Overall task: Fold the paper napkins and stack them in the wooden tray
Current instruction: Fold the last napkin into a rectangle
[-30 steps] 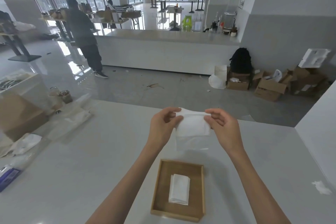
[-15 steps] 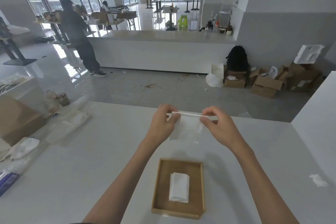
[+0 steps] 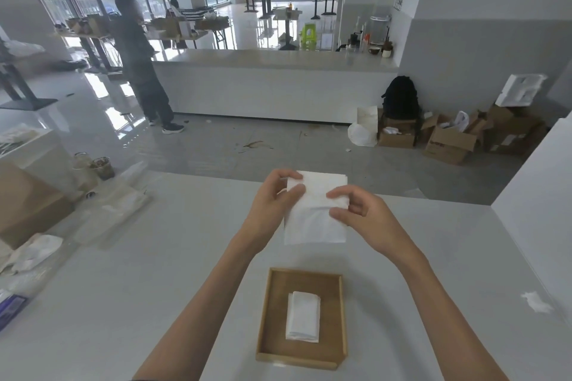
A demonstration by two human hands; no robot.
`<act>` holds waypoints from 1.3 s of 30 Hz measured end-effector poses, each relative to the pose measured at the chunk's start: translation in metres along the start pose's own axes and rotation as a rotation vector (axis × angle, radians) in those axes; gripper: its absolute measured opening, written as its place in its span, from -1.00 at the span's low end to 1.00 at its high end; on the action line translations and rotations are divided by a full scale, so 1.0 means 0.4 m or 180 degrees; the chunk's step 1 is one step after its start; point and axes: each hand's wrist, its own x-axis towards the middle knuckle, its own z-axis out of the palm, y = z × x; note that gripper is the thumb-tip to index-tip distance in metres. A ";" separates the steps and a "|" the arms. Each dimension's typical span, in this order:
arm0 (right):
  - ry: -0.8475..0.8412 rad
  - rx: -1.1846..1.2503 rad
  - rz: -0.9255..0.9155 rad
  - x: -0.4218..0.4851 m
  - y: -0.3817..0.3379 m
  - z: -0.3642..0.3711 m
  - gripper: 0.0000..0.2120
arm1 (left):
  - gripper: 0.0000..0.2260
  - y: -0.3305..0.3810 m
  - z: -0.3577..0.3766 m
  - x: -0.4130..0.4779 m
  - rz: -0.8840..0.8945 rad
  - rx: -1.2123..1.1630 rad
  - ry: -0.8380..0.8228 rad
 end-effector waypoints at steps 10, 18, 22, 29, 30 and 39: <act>0.0403 -0.0763 -0.0286 0.009 0.011 0.000 -0.72 | -0.63 -0.021 -0.012 -0.005 0.0197 0.1016 -0.0501; 0.0614 -0.1611 -0.0682 0.016 0.038 0.011 -0.69 | -0.57 -0.041 -0.007 0.006 0.1071 0.2070 -0.0402; 0.0626 -0.1691 -0.0781 0.015 0.043 0.010 -0.68 | -0.56 -0.050 -0.002 0.006 0.1249 0.2205 -0.0364; 0.1370 -0.2341 -0.1488 0.020 0.054 0.010 -0.80 | -0.69 -0.051 0.006 0.014 0.1917 0.2786 0.0121; 0.1488 -0.2361 -0.1595 0.017 0.052 0.012 -0.78 | -0.70 -0.053 0.005 0.015 0.2038 0.2851 0.0237; 0.0265 0.1997 0.1365 -0.035 0.005 0.012 -0.53 | -0.49 -0.087 -0.002 -0.001 0.2741 0.3197 0.0827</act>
